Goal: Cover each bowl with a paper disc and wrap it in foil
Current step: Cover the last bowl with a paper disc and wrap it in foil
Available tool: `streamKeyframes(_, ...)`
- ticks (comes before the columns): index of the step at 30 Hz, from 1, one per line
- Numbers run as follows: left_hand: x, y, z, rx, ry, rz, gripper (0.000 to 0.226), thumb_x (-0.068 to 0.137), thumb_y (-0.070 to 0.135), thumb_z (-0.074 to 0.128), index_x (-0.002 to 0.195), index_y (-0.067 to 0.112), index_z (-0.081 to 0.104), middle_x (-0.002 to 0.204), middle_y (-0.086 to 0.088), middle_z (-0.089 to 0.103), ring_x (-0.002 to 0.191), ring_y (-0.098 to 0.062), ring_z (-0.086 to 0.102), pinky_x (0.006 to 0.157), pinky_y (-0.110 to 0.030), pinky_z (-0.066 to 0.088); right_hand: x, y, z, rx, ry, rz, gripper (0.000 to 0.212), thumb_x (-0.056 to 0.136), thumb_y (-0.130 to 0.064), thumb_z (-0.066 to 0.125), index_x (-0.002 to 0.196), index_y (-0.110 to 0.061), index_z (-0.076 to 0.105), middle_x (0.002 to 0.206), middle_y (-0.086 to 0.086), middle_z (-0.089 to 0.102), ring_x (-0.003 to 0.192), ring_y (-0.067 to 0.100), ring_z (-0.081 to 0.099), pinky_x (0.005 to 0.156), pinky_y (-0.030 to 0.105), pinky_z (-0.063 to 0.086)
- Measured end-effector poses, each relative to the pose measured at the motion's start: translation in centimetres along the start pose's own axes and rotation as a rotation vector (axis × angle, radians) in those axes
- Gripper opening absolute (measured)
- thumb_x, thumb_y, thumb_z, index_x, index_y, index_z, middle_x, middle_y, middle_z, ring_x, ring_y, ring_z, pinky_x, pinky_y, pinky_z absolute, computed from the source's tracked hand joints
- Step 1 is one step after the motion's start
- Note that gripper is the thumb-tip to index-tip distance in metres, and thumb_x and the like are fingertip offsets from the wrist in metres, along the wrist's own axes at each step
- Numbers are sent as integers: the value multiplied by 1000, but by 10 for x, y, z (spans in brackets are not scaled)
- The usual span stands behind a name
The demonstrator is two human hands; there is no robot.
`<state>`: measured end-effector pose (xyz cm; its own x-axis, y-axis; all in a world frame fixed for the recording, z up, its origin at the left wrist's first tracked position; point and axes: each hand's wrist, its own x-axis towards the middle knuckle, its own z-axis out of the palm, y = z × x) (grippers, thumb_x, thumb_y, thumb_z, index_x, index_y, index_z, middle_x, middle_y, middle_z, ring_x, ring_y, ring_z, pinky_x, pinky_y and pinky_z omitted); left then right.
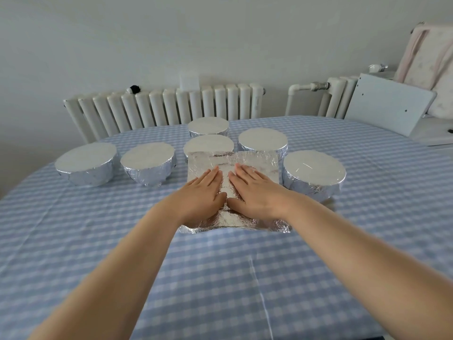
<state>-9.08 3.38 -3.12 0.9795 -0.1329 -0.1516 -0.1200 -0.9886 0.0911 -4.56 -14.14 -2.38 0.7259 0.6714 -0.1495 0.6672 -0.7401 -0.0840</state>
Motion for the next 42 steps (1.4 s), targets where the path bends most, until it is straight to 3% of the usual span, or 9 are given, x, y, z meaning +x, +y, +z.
streamKeyframes(13, -27, 3, -10, -83, -62, -4, 63, 106, 40, 25, 158, 16, -2, 165, 6, -15, 152, -14, 1, 120, -32, 10, -10, -6, -7, 83, -32, -31, 72, 102, -51, 27, 158, -18, -2, 164, 0, -15, 152, 16, -10, 121, 39, 2)
streamKeyframes(16, -25, 0, -8, -82, -17, -16, 53, 105, 36, 30, 152, 14, 24, 165, 3, 5, 150, -16, 11, 120, -35, 17, -10, -7, -8, 52, 8, -35, 67, 103, -49, 26, 158, -18, 6, 166, 0, -3, 152, 17, -1, 121, 39, 7)
streamKeyframes(19, -17, 4, -6, -124, 211, -9, 35, 102, 31, 28, 126, 15, 47, 149, -1, 35, 141, -20, 30, 113, -37, 27, -7, -8, -5, 41, 98, -51, 62, 103, -46, 30, 156, -16, 19, 165, 4, 13, 151, 19, 9, 121, 38, 11)
streamKeyframes(21, -12, 10, -4, -161, 321, 29, 45, 105, 30, 27, 145, 14, 38, 156, -1, 31, 146, -17, 24, 118, -32, 17, -5, -8, -2, 52, 132, -60, 60, 102, -43, 33, 155, -15, 23, 163, 5, 18, 151, 19, 10, 121, 38, 10)
streamKeyframes(23, -9, 11, 1, -108, 307, 62, 53, 106, 31, 23, 156, 13, 21, 164, 0, 16, 151, -13, 9, 121, -29, 5, -5, -11, 0, 70, 124, -73, 62, 102, -41, 33, 156, -15, 21, 164, 4, 15, 152, 19, 6, 124, 39, 9)
streamKeyframes(29, -13, 5, 7, -34, 148, 40, 57, 107, 38, 16, 158, 16, 4, 166, 1, -4, 151, -9, -6, 122, -28, -3, -6, -11, 1, 75, 91, -78, 65, 101, -39, 33, 157, -12, 15, 165, 3, 7, 152, 16, 3, 124, 36, 6)
streamKeyframes(33, -14, 5, 7, 8, 116, 31, 58, 106, 39, 14, 158, 17, 0, 165, 2, -9, 151, -8, -10, 122, -28, -5, -7, -8, 2, 42, 78, -83, 69, 102, -43, 29, 158, -12, 5, 166, 2, -1, 152, 13, -5, 124, 34, 1)
streamKeyframes(37, -12, 4, 7, 14, 107, 47, 59, 106, 39, 14, 158, 18, -4, 165, 2, -11, 151, -9, -11, 123, -30, -5, -7, -5, -5, 64, 142, -133, 63, 106, -42, 20, 158, -14, -2, 165, -2, -9, 149, 6, -14, 117, 21, -12)
streamKeyframes(42, -7, 7, 4, 23, 117, 41, 58, 106, 31, 20, 158, 13, 3, 166, -3, -5, 152, -12, -4, 123, -31, 0, 1, -3, 11, 22, 82, -110, 64, 105, -44, 15, 157, -10, -2, 165, 5, -6, 151, 11, -9, 119, 23, -11)
